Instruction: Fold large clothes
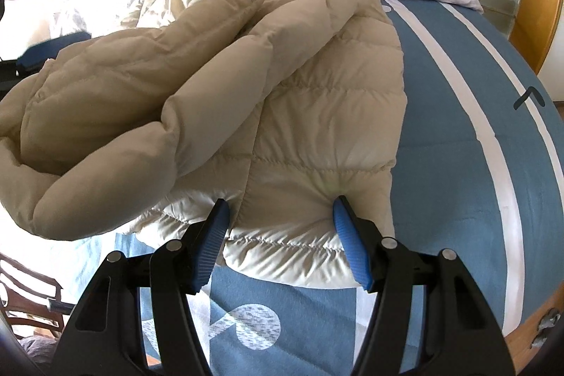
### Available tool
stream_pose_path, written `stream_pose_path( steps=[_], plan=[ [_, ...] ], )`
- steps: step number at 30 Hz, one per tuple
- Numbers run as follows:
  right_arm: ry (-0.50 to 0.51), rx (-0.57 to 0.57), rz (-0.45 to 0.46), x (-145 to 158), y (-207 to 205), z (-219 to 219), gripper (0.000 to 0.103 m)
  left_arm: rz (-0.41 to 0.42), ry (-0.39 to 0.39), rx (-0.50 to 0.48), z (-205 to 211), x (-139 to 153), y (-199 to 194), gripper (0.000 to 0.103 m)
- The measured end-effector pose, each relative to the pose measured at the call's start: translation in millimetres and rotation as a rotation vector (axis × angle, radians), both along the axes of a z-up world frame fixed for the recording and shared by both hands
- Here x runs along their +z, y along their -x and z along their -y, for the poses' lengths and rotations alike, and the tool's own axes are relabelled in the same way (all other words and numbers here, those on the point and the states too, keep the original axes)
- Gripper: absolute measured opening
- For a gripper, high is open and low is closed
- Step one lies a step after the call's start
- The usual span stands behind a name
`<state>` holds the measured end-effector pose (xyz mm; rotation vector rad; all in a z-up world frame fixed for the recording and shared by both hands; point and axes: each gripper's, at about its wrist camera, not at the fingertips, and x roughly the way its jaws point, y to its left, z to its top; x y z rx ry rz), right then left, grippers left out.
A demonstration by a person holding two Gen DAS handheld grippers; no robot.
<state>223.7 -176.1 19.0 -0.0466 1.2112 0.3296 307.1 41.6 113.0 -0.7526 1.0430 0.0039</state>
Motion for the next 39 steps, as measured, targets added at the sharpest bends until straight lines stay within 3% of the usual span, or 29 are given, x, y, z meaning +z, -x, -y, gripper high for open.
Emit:
stream_pose_path(
  steps=[7,18,31,39],
  plan=[
    [0.006,-0.007,-0.002,-0.2,-0.3,-0.5,0.063,-0.032,-0.105,0.023,-20.3,-8.1,9.6,0.053],
    [0.010,-0.011,-0.003,-0.4,1.5,-1.4,0.063,-0.074,-0.389,0.011,-34.3,-23.3,18.0,0.053],
    [-0.003,-0.019,-0.006,-0.5,2.7,1.1,0.063,-0.073,-0.403,-0.051,-18.3,-48.1,-4.4,0.053],
    [-0.012,-0.034,-0.009,0.2,5.5,4.8,0.063,-0.073,-0.355,-0.094,1.1,-66.5,-19.1,0.052]
  ],
)
